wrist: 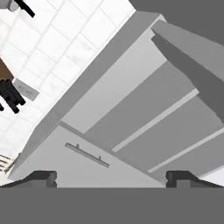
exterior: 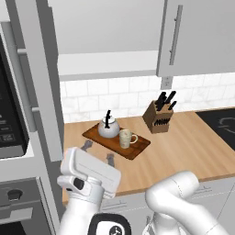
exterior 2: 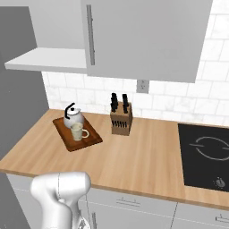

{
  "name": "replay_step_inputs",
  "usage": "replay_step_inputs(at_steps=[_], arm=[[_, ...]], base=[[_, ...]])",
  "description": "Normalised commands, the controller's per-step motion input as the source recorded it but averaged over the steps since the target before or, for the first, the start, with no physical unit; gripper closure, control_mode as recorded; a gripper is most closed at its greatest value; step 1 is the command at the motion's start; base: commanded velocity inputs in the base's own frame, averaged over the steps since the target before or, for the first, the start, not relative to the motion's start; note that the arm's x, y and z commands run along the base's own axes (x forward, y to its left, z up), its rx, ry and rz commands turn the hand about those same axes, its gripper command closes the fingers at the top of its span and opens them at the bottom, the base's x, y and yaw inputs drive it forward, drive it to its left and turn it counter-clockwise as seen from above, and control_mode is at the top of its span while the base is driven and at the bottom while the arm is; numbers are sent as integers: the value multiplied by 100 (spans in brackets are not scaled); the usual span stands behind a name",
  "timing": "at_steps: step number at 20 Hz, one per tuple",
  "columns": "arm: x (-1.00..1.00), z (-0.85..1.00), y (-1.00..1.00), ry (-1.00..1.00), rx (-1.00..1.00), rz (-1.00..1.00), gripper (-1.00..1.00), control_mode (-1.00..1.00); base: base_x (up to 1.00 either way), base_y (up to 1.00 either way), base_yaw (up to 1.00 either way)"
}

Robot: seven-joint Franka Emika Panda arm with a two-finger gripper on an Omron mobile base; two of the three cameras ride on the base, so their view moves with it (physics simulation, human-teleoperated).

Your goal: Pick the kettle from the counter and place it on the tray. Then pick the mug from the cabinet and place it on the tray. Then close the cabinet doors.

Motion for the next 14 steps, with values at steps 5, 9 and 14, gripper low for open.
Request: replay_step_inputs(at_steps=[5,9,14], arm=[[-3,-2,58,-6,-7,0,-100,-100],[-12,-21,48,-2,-7,0,-100,-100],[-2,-38,27,-2,-3,0,-100,-100]], base=[[0,0,0],[0,0,0],[0,0,0]])
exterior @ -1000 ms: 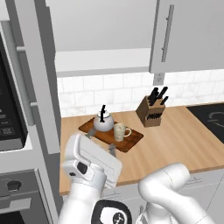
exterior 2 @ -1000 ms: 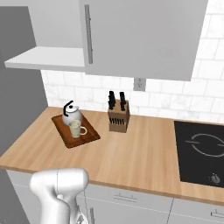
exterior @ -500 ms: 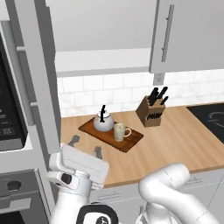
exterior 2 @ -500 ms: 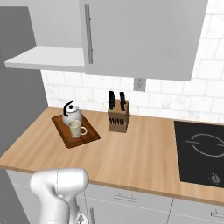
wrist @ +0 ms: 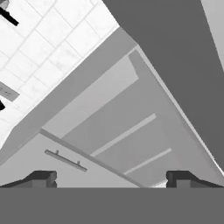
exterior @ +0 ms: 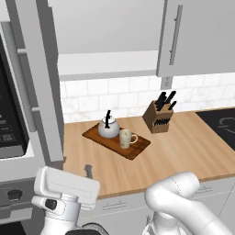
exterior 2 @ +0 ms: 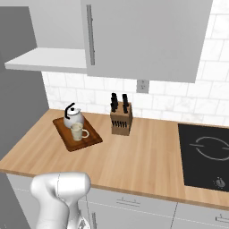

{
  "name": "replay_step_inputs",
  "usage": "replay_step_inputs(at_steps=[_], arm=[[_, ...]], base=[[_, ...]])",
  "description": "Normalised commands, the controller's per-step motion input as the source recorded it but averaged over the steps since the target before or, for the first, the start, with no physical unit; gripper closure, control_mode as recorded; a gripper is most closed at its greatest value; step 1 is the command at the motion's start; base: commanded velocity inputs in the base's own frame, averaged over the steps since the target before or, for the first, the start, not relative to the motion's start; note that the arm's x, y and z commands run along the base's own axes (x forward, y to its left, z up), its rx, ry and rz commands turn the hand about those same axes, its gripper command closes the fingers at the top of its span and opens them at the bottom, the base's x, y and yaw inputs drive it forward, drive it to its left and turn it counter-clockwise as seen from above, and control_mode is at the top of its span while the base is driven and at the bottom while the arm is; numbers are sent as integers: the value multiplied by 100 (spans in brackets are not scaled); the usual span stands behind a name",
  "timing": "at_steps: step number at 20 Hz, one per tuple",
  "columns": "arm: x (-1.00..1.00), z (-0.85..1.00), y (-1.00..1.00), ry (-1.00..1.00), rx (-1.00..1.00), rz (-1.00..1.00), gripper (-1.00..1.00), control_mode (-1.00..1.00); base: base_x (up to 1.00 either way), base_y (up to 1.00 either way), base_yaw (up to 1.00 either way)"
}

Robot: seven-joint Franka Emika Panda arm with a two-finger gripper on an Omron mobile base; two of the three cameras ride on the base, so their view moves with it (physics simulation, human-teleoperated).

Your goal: Pick the kettle from the counter and place it on the tray. Then pick the mug from the cabinet and place it on the tray. Then close the cabinet doors.

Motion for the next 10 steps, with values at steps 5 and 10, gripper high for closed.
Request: replay_step_inputs(at_steps=[5,10], arm=[[-36,-4,10,-9,0,0,-100,-100],[-41,16,19,-5,0,0,-100,-100]], base=[[0,0,0],[0,0,0]])
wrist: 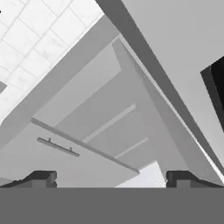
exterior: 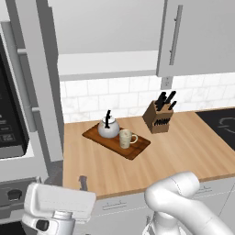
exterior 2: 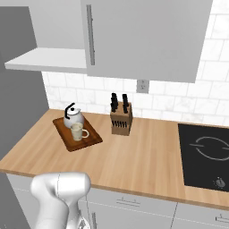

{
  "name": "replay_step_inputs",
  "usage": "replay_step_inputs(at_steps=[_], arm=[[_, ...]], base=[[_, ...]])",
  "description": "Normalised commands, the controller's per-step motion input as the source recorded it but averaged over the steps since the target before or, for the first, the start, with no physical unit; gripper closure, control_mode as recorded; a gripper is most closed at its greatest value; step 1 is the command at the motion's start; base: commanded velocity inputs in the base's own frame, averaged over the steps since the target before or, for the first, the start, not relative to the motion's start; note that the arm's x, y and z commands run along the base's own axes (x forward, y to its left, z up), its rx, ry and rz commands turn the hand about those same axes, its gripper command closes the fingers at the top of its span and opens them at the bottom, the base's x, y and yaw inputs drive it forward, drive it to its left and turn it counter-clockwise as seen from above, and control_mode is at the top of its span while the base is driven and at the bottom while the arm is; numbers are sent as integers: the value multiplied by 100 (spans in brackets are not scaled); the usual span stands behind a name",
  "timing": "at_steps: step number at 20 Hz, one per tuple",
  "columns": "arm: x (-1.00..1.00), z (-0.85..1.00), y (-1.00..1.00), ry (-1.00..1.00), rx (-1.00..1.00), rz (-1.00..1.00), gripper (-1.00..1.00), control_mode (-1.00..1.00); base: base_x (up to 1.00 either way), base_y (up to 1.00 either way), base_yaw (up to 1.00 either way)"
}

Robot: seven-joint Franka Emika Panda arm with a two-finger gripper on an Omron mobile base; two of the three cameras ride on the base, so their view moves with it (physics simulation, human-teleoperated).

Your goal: Pick the kettle from the counter and place it on the tray. Then pick the mug from the cabinet and place it on the tray. Then close the cabinet doors.

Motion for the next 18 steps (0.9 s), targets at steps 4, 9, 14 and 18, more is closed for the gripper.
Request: replay_step_inputs(at_steps=[4,9,14,18], arm=[[-10,43,42,-3,0,0,-100,-100],[0,43,46,0,0,0,-100,-100],[0,44,13,3,1,-3,-100,-100],[-4,9,-27,0,18,-18,-100,-100]], base=[[0,0,0],[0,0,0],[0,0,0],[0,0,0]])
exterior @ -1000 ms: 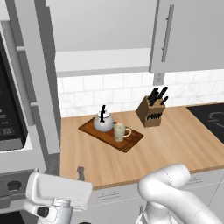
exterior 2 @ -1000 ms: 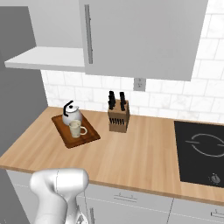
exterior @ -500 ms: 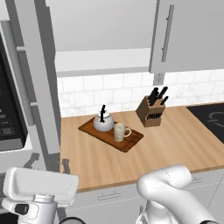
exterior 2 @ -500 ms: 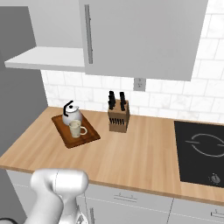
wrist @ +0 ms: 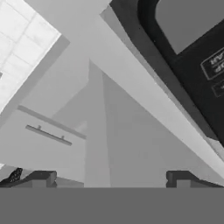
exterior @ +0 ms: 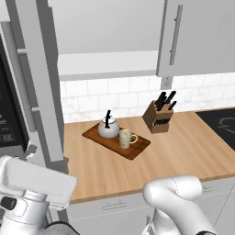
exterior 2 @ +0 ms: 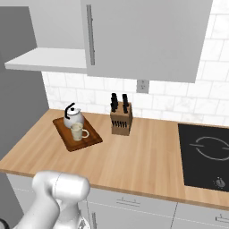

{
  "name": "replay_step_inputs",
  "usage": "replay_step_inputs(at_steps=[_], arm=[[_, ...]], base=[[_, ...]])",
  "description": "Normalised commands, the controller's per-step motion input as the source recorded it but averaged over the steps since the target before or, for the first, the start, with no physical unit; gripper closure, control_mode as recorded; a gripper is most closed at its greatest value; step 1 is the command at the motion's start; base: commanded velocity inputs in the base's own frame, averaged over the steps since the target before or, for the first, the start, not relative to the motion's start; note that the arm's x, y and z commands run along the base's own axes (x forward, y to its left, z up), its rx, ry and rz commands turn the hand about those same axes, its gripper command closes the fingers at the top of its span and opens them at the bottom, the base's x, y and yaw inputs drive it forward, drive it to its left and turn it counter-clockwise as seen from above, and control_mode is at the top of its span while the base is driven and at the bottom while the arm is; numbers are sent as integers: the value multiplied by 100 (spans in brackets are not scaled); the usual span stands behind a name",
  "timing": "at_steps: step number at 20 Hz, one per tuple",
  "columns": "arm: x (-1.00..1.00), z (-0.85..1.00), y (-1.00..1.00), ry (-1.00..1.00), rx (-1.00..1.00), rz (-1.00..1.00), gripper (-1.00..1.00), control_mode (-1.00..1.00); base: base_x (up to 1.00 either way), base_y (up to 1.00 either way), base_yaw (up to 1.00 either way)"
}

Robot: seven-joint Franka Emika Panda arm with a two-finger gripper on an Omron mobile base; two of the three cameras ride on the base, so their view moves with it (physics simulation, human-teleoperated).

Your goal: Pick the kettle from the counter and place it on the tray. Then pick the mug from the cabinet and place it on the tray. Then close the cabinet doors.

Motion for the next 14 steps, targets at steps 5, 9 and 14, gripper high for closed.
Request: replay_step_inputs(at_steps=[5,9,14], arm=[[1,28,-42,-2,29,-10,-100,-100],[8,58,-39,-4,21,0,-100,-100],[24,44,-49,-4,25,0,-100,-100]], base=[[0,0,0],[0,0,0],[0,0,0]])
